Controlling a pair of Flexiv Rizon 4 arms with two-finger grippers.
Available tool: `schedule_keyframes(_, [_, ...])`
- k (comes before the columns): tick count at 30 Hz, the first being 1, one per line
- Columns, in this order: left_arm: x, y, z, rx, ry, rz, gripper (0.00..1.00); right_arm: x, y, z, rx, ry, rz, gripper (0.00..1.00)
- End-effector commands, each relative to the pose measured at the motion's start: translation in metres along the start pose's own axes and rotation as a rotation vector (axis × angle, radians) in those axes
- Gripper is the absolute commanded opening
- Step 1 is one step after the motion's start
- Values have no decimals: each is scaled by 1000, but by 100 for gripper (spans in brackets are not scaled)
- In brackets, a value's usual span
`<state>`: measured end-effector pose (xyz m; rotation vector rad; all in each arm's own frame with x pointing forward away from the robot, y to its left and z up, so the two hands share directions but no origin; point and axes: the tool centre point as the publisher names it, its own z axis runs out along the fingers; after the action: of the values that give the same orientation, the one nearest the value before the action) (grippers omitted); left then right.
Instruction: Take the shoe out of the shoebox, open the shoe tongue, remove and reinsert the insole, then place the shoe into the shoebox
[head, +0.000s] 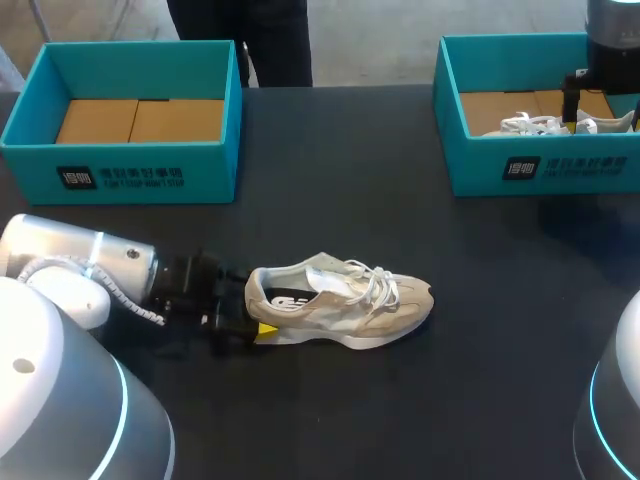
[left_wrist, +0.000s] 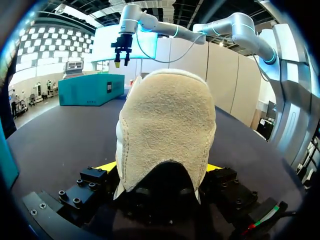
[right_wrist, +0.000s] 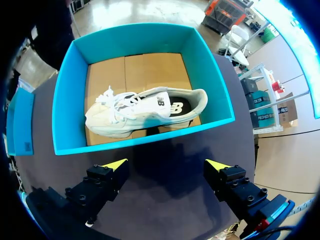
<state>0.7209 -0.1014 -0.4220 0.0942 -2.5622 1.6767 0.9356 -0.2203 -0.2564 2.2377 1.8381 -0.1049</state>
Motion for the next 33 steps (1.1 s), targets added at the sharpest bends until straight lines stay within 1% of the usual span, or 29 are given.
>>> schedule_keyframes(1, [-2, 0, 3, -11, 7, 5, 44, 0, -1, 0, -3, 1, 2, 100])
schedule_keyframes(3, [-2, 1, 3, -14, 11, 10, 32, 0, -1, 0, -3, 1, 2, 100])
schedule_keyframes(4, [-2, 1, 3, -15, 13, 12, 20, 0, -1, 0, -3, 1, 2, 100])
schedule_keyframes(5, [-2, 1, 3, -19, 14, 15, 14, 0, -1, 0, -3, 1, 2, 100])
schedule_keyframes(6, [-2, 1, 2, -20, 15, 16, 10, 0, -1, 0, -3, 1, 2, 100])
schedule_keyframes(7, [-2, 0, 2, -21, 15, 17, 0, 0, -1, 0, -3, 1, 2, 100])
schedule_keyframes(16, [-4, -2, -1, -12, -10, 19, 0, 0, -1, 0, -3, 1, 2, 100])
schedule_keyframes(23, [-5, 5, -2, -23, -22, 3, 0, 0, -1, 0, -3, 1, 2, 100])
schedule_keyframes(33, [-5, 5, -2, -25, -21, -1, 0, 0, -1, 0, -3, 1, 2, 100])
